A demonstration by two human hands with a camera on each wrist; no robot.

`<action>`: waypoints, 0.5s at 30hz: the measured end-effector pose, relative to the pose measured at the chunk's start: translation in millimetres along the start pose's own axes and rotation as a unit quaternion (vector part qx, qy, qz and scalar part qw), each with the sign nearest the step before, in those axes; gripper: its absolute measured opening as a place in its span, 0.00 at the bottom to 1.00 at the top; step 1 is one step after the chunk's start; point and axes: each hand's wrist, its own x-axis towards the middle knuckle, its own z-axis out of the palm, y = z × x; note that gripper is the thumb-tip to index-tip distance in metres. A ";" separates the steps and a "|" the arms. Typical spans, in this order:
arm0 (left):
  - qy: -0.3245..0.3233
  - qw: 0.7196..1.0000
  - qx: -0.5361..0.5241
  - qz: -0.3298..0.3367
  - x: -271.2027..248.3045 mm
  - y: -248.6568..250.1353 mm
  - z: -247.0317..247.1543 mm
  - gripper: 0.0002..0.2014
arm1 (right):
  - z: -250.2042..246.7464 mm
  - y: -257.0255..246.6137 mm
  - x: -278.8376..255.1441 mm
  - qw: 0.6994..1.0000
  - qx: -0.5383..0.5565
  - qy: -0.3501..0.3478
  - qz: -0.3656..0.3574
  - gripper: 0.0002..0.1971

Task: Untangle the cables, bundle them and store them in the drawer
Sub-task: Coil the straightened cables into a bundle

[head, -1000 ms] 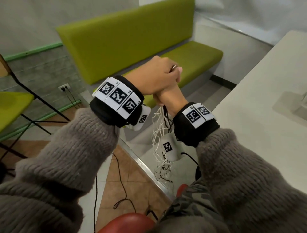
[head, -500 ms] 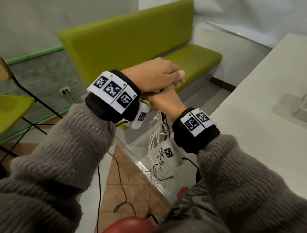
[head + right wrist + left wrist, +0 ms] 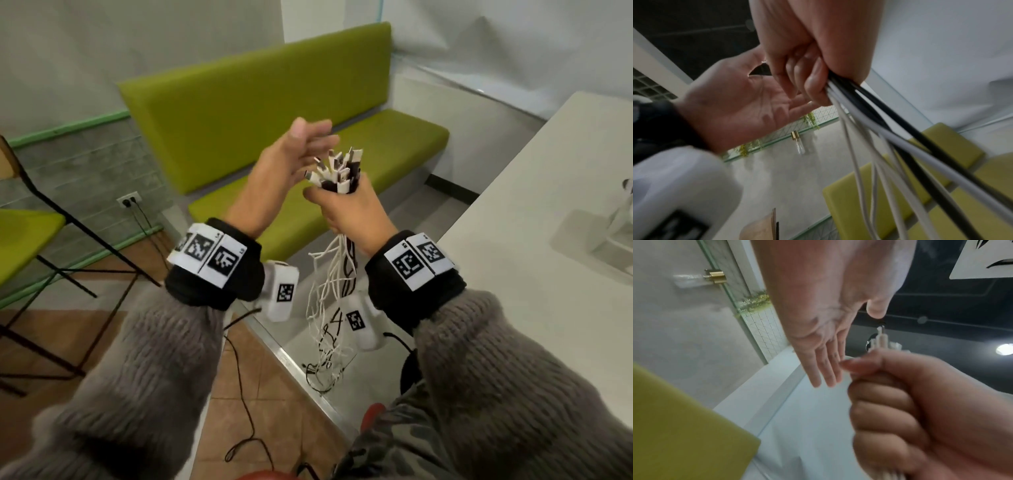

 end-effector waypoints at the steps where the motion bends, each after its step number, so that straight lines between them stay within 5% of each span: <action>1: 0.000 0.999 0.016 0.032 -3.7 -3.1 5.1 0.31 | -0.6 3.1 -1.1 1.000 -0.009 -0.010 0.002 0.15; 4: -0.035 0.980 0.153 0.120 -4.3 -1.2 18.7 0.21 | -0.6 8.1 -6.7 0.999 -0.043 -0.022 0.003 0.09; 6: -0.070 0.934 0.313 0.157 0.0 -2.4 21.7 0.21 | -1.3 4.9 -11.4 0.990 -0.123 -0.049 -0.041 0.02; 8: -0.097 0.891 0.403 0.185 -0.3 -9.1 22.8 0.22 | -4.6 -0.7 -14.0 0.972 -0.216 -0.067 -0.068 0.11; 11: -0.129 0.879 0.414 0.198 -0.5 -14.6 19.7 0.23 | -6.5 -6.7 -16.4 0.962 -0.252 -0.081 -0.070 0.26; 15: -0.180 0.881 0.402 0.174 4.0 -9.8 9.4 0.21 | -3.5 -5.7 -16.1 0.976 -0.200 -0.051 -0.074 0.24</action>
